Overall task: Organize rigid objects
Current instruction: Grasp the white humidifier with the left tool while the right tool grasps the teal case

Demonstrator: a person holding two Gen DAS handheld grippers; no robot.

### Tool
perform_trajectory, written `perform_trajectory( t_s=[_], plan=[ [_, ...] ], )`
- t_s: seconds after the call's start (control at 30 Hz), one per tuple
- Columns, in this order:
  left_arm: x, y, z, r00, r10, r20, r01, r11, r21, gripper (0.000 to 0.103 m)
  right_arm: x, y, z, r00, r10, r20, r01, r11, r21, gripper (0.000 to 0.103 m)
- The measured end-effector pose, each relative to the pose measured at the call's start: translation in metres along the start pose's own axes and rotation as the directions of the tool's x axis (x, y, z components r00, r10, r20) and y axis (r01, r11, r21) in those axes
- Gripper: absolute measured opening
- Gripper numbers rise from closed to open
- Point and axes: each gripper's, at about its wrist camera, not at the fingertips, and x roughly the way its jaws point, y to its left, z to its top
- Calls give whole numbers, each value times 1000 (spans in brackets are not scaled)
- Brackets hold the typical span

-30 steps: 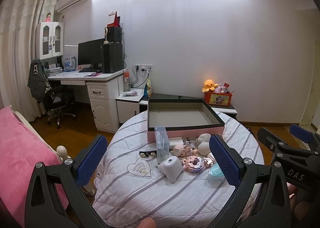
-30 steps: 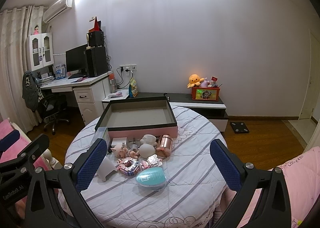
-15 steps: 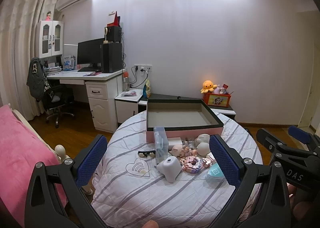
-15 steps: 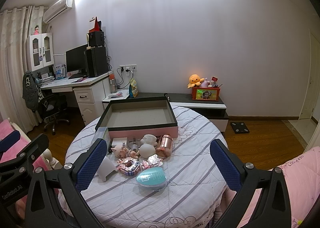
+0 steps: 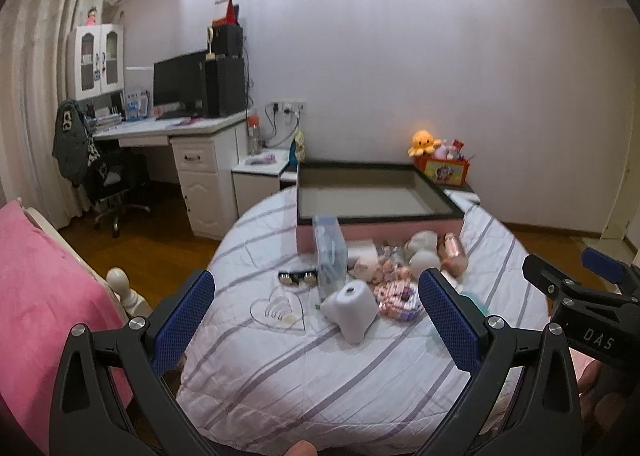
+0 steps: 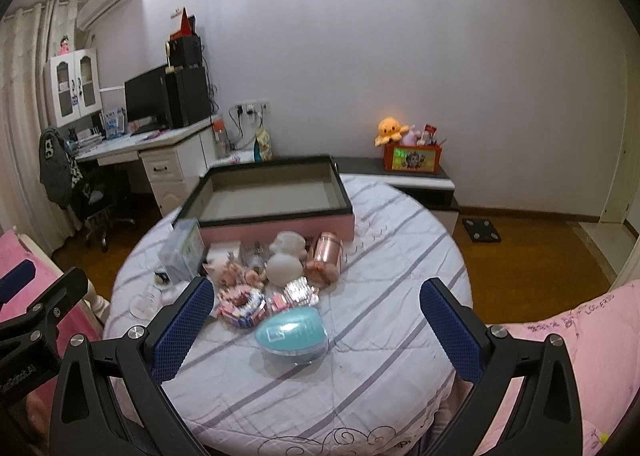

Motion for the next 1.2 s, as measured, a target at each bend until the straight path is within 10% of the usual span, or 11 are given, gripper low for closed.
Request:
perform_trajectory(
  t_s=[0.93,1.2],
  plan=[
    [150,-12,-52,958,-80,-277,83,997,0,102,121,5,-60,957,88,-276,-105,993,-47,103],
    [157,-17,-57,945,-159,-286,164,986,-5,78,130,5,-64,957,81,-279,-101,993,-57,103]
  ],
)
